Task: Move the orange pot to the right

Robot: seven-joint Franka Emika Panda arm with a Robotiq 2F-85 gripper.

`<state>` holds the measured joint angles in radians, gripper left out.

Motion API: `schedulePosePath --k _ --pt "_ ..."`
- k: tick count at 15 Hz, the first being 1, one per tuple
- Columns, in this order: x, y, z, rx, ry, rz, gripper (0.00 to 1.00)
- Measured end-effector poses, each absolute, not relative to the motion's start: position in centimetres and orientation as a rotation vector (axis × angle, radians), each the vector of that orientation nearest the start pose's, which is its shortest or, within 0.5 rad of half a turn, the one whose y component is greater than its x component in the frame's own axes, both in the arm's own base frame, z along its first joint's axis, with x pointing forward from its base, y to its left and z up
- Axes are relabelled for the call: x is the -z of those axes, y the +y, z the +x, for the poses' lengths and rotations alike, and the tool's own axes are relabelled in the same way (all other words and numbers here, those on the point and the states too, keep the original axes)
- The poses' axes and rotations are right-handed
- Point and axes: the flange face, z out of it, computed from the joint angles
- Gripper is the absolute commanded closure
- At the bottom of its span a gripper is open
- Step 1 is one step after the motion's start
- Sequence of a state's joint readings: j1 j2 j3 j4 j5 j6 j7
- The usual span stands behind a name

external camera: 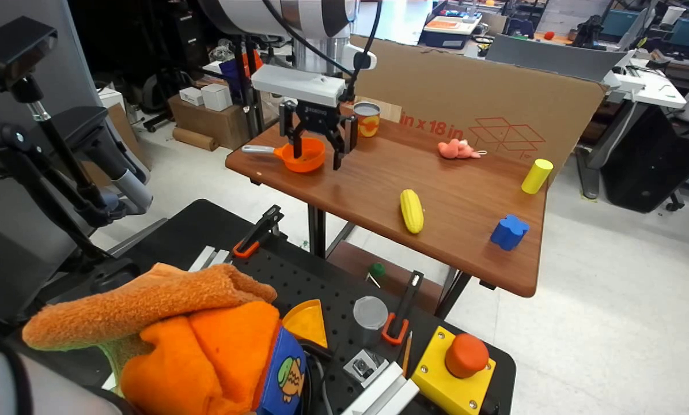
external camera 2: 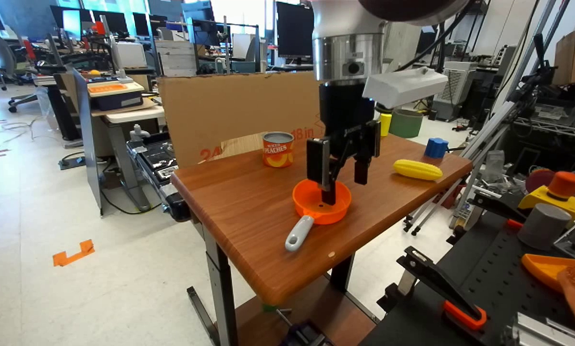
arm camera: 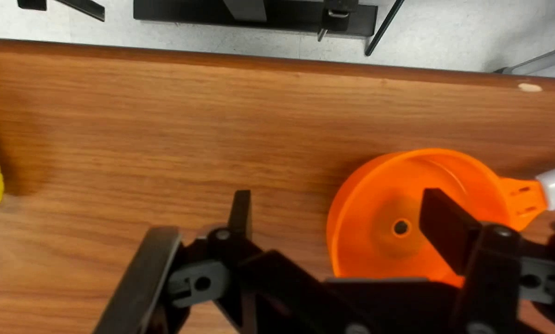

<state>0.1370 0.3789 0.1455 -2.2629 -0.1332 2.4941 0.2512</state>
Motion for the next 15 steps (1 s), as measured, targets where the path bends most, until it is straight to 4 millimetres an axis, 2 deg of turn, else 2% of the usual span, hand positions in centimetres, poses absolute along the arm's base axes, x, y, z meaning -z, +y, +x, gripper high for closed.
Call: schedulePosePath --k 4,7,8,15 --pt "-17.15 15.22 50.02 -0.239 -0.233 -3.168 0.71" --pt "-17.30 15.24 50.23 -0.237 -0.229 -3.154 0.94" --pt "-17.36 15.14 50.32 -0.235 -0.227 -3.152 0.98" --pt "-18.04 14.63 50.93 -0.224 -0.222 -3.116 0.99"
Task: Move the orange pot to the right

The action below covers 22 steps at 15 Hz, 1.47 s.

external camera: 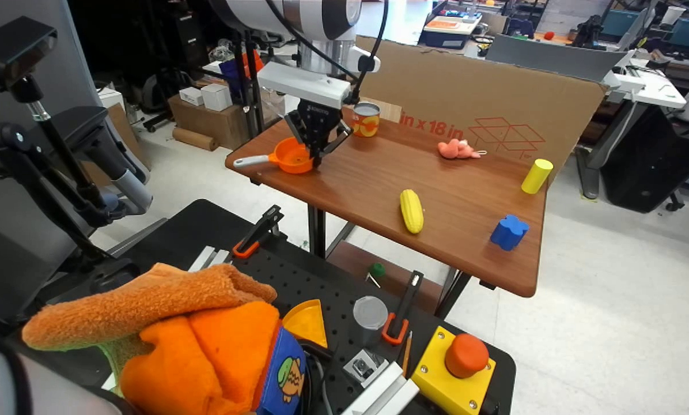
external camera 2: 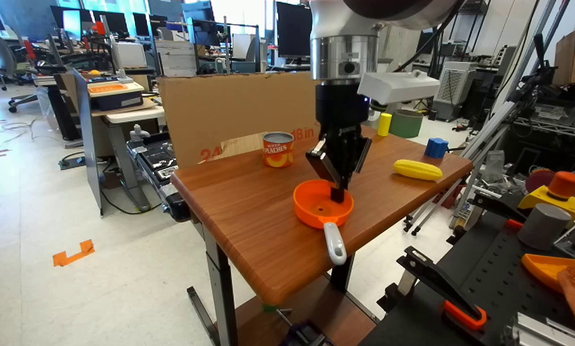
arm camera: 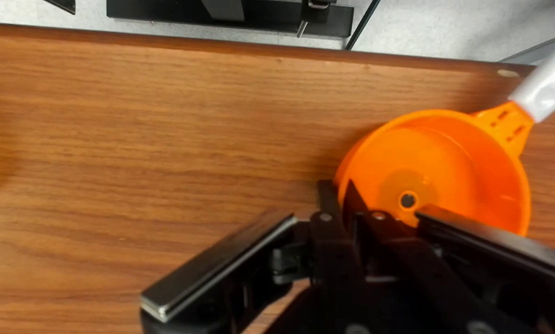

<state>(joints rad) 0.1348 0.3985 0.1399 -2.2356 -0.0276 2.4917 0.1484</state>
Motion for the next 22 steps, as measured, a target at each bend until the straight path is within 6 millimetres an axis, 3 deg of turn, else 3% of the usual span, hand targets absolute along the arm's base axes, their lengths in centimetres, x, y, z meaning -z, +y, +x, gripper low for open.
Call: schedulePosePath --k 3,7,11,14,17,22 --pt "-19.5 13.7 51.0 -0.242 -0.215 -3.057 0.99" --pt "-24.1 10.4 51.8 -0.241 -0.110 -2.982 0.99" --pt "-28.7 5.9 54.4 -0.110 0.075 -2.958 0.99" --pt "-30.7 2.7 56.8 -0.030 0.230 -2.953 0.99" --pt "-30.6 0.2 58.8 -0.006 0.386 -2.946 0.99" --pt "-26.5 -2.1 60.8 -0.133 0.543 -2.980 0.99"
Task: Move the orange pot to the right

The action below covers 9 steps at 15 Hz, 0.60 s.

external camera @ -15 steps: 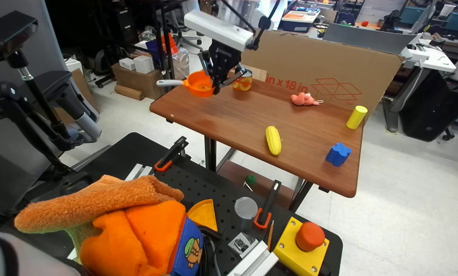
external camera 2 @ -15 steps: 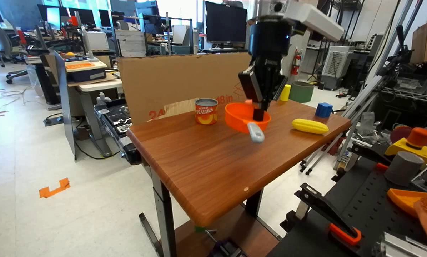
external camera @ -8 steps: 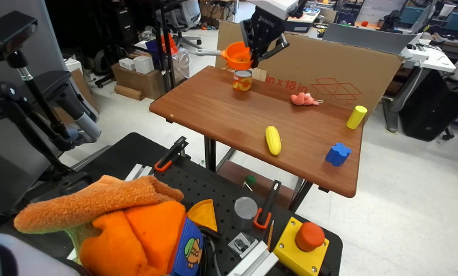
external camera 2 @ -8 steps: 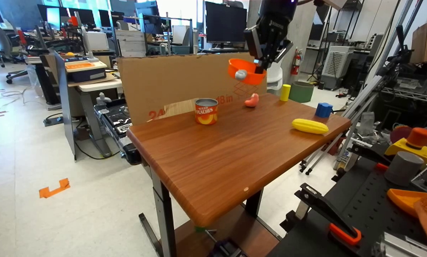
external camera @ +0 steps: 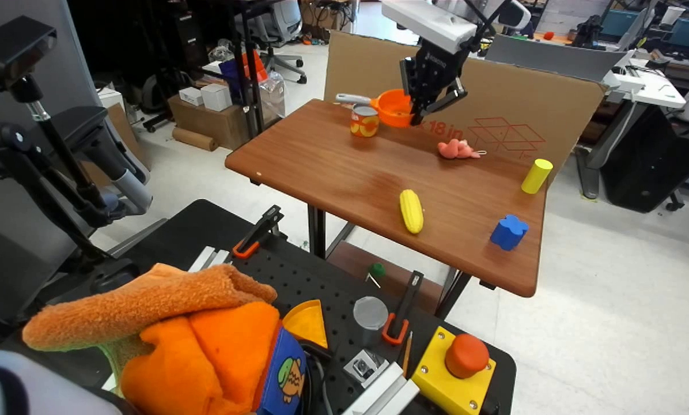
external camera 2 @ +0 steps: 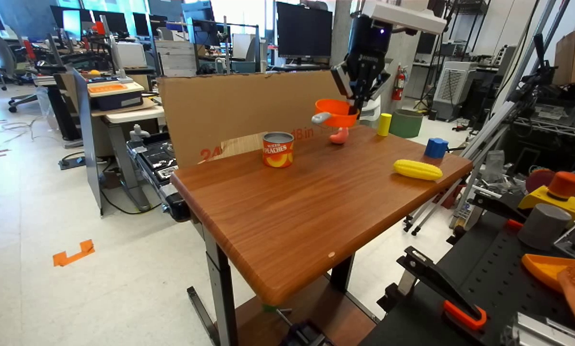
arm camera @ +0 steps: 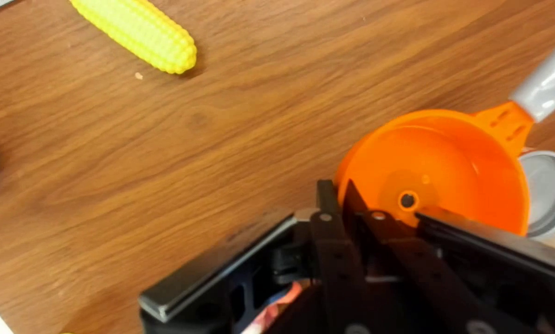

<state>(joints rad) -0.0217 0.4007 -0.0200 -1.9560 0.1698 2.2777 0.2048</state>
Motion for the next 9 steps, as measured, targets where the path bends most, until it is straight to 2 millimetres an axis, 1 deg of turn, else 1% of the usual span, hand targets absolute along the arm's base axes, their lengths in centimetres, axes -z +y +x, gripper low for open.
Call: schedulePosePath --k 4,6,9 --pt "-23.3 -2.8 62.7 -0.217 0.620 -3.009 0.99" --pt "-22.2 -2.7 63.6 -0.253 0.648 -3.025 0.99" --pt "-20.3 -2.2 64.2 -0.365 0.680 -3.056 0.99"
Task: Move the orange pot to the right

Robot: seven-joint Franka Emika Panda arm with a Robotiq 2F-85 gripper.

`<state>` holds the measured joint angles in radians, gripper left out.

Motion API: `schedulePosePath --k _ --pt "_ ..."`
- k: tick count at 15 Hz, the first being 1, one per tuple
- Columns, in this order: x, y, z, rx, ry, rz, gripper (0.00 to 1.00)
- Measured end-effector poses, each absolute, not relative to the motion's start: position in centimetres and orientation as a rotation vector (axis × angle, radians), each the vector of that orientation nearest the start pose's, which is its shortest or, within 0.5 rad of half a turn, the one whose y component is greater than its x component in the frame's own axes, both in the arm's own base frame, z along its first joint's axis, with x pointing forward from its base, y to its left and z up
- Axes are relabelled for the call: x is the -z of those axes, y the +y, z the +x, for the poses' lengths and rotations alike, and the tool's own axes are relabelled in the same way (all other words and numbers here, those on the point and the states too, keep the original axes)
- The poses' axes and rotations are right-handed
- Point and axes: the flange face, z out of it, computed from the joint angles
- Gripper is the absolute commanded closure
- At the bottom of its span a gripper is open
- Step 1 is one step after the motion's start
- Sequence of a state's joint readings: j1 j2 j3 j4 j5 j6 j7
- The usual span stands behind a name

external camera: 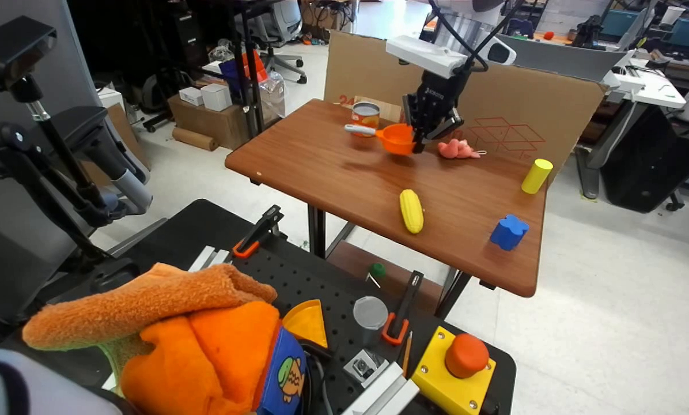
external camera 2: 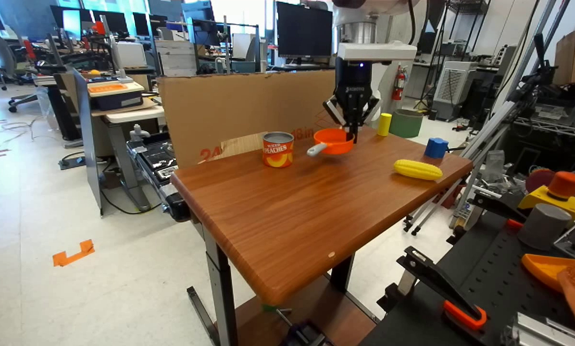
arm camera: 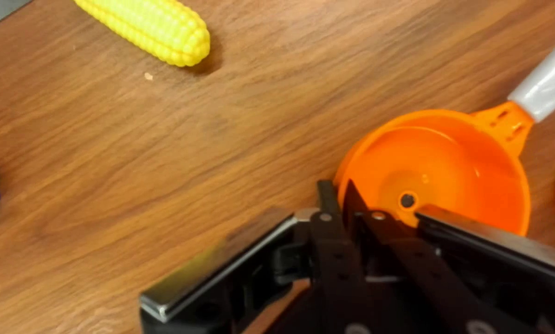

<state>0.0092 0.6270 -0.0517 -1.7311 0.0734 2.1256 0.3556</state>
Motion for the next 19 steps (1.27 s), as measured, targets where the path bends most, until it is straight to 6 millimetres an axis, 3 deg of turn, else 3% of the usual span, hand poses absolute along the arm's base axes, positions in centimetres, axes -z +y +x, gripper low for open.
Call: schedulePosePath --k 5,6,7,11,15,16,18,19 --pt "-17.5 -1.3 65.0 -0.533 0.699 -3.120 0.99" --pt "-17.7 -1.2 65.3 -0.547 0.696 -3.131 0.69" --pt "-17.9 -1.2 65.5 -0.558 0.694 -3.145 0.68" --pt "-18.1 -0.8 65.3 -0.610 0.664 -3.193 0.40" --pt "-19.4 0.8 63.7 -0.662 0.571 -3.226 0.10" --pt "-20.3 1.2 63.0 -0.664 0.528 -3.227 0.29" --pt "-22.4 1.8 61.6 -0.656 0.462 -3.222 0.13" --pt "-23.2 1.9 61.1 -0.652 0.450 -3.219 0.10"
